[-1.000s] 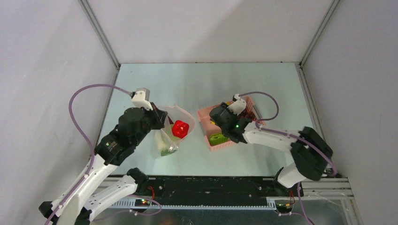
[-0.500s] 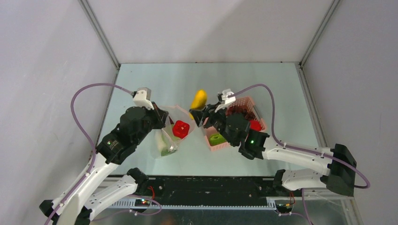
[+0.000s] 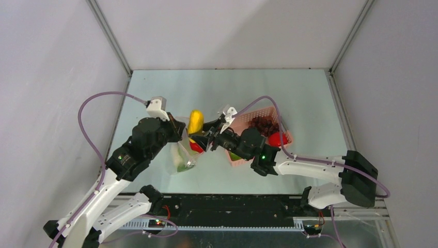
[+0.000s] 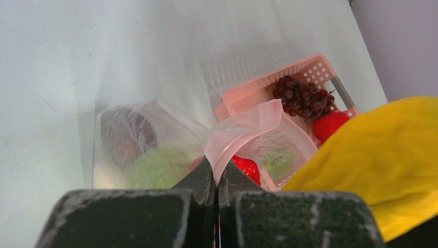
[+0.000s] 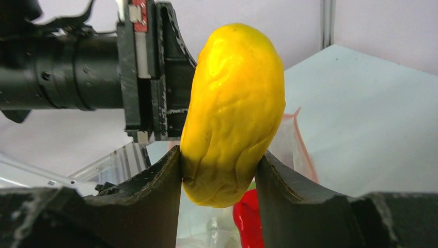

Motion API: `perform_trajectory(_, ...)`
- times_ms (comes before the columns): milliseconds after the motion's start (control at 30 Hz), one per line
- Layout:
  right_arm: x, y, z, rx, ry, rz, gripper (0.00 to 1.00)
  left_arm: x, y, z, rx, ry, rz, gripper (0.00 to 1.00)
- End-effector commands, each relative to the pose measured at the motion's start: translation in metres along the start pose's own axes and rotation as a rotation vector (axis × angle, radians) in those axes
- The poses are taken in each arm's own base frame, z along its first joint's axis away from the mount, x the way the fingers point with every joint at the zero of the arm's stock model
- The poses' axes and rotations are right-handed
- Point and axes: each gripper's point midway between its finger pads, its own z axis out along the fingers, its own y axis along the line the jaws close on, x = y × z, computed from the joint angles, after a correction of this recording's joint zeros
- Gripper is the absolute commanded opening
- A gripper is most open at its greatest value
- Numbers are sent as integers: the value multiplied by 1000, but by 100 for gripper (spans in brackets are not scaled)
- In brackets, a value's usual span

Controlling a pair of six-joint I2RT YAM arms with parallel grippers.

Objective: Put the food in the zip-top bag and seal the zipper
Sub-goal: Place the fake fruit in the zipper food storage bag.

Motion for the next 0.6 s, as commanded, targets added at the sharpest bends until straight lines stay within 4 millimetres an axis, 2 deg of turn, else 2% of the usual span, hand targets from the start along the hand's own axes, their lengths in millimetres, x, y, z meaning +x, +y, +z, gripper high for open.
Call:
perform_trajectory(0, 1, 7, 4, -28, -20, 4, 33, -21, -11, -3, 40, -63, -37, 0)
perform_trajectory(133, 12, 6, 8, -7, 15, 15, 47, -20, -11, -2, 39, -58, -35, 0)
perform_trajectory(300, 21, 5, 13, 13, 59, 22, 74, -20, -11, -3, 38, -61, -37, 0)
perform_trajectory(433, 23, 3, 14, 29, 72, 31, 81, -20, -10, -3, 36, -63, -38, 0)
perform_trajectory(567, 22, 2, 15, 41, 73, 32, 81, -20, -10, -3, 37, -61, -36, 0)
